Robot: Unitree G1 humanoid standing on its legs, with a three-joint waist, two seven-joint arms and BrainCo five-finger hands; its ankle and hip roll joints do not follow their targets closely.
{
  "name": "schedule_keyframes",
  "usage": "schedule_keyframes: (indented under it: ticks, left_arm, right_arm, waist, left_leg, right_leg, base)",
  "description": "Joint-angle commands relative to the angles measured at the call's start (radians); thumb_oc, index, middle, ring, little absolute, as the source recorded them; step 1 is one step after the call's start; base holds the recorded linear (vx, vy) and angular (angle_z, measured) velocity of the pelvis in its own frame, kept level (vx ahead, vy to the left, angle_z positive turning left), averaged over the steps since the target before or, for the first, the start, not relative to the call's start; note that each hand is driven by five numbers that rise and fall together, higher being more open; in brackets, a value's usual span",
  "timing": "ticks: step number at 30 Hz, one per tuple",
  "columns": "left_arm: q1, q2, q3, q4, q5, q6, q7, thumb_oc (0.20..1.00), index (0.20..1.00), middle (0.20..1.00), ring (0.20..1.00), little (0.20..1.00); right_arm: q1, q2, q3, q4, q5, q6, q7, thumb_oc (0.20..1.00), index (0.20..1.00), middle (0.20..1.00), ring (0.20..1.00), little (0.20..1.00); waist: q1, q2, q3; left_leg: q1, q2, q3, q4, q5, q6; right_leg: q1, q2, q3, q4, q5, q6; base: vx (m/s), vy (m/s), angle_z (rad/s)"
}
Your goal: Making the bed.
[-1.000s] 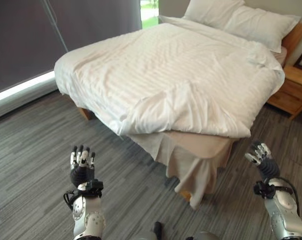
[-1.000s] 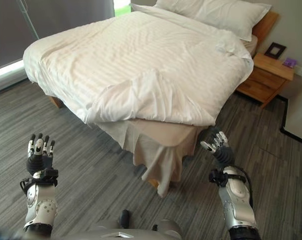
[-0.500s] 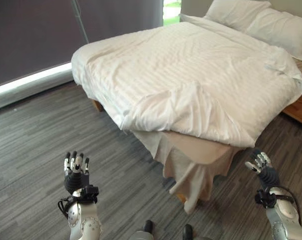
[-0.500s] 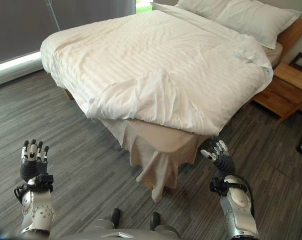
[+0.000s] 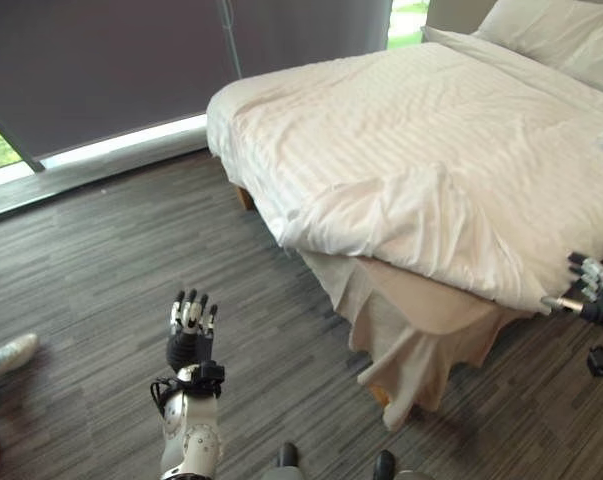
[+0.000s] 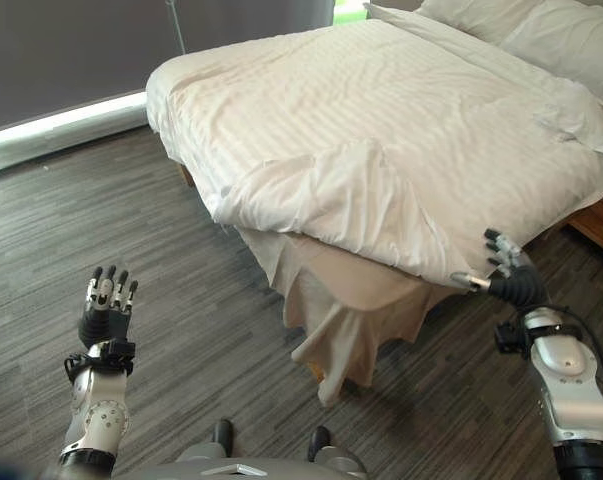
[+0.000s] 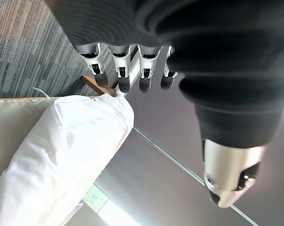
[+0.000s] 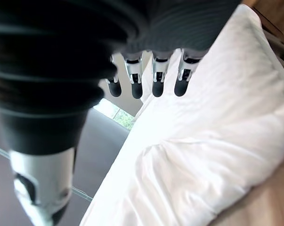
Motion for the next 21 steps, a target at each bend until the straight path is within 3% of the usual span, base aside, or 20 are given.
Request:
schedule_keyframes:
  ticks: [1, 5, 8, 9, 12, 21]
  left_arm:
    - [-0.01, 0.099, -0.034, -0.043, -0.043, -0.009, -0.055, 1.0, 1.0, 1.0, 1.0, 1.0]
    - [0.008, 0.125, -0.077, -0.052, -0.049, 0.005, -0.064, 1.0, 1.0, 1.0, 1.0, 1.0]
    - [0.006, 0.134, -0.08, -0.049, -0.052, 0.005, -0.064, 1.0, 1.0, 1.0, 1.0, 1.0]
    - [0.002, 0.157, -0.098, -0.061, -0.058, 0.006, -0.066, 1.0, 1.0, 1.0, 1.0, 1.0]
    - [-0.005, 0.18, -0.12, -0.076, -0.079, 0.007, -0.077, 1.0, 1.0, 1.0, 1.0, 1.0]
    - [-0.014, 0.212, -0.132, -0.077, -0.069, 0.01, -0.027, 1.0, 1.0, 1.0, 1.0, 1.0]
  right_arm:
    - [-0.251, -0.085, 0.148, 0.199, -0.083, -0.005, -0.047, 1.0, 1.0, 1.0, 1.0, 1.0]
    - [-0.621, -0.154, 0.417, 0.42, -0.231, 0.009, -0.096, 1.0, 1.0, 1.0, 1.0, 1.0]
    - [-0.779, -0.16, 0.524, 0.5, -0.279, 0.019, -0.116, 1.0, 1.0, 1.0, 1.0, 1.0]
    - [-0.952, -0.184, 0.652, 0.615, -0.328, 0.022, -0.118, 1.0, 1.0, 1.0, 1.0, 1.0]
    - [-1.183, -0.186, 0.801, 0.781, -0.345, 0.027, -0.132, 1.0, 1.0, 1.0, 1.0, 1.0]
    - [-1.635, -0.143, 1.091, 1.106, -0.38, 0.096, -0.134, 1.0, 1.0, 1.0, 1.0, 1.0]
  waist:
    - [0.067, -0.037, -0.043]
    - [0.111, -0.044, -0.032]
    - [0.123, -0.043, -0.024]
    - [0.153, -0.049, -0.004]
    - [0.183, -0.046, 0.028]
    - [0.238, -0.032, 0.13]
  left_leg:
    - [-0.001, -0.019, -0.01, 0.019, -0.004, 0.035]
    - [-0.014, -0.027, -0.008, -0.003, 0.007, 0.038]
    - [-0.04, -0.031, -0.011, -0.005, 0.015, 0.037]
    - [-0.082, -0.035, -0.022, -0.01, 0.029, 0.035]
    - [-0.162, -0.043, -0.048, -0.014, 0.052, 0.03]
    - [-0.332, -0.051, -0.078, -0.017, 0.1, 0.013]
  right_leg:
    - [-0.001, -0.027, 0.054, 0.054, 0.001, 0.017]
    - [-0.016, -0.031, 0.054, 0.036, 0.018, 0.026]
    - [-0.035, -0.031, 0.049, 0.027, 0.027, 0.028]
    - [-0.065, -0.031, 0.038, 0.018, 0.037, 0.032]
    - [-0.129, -0.029, 0.02, 0.011, 0.053, 0.033]
    - [-0.281, -0.022, 0.003, 0.011, 0.075, 0.032]
  base:
    - [0.04, 0.061, -0.12]
    - [0.01, 0.055, -0.05]
    - [-0.05, 0.032, 0.04]
    - [-0.12, 0.022, 0.12]
    - [-0.12, 0.007, 0.31]
    - [-0.04, 0.009, 0.23]
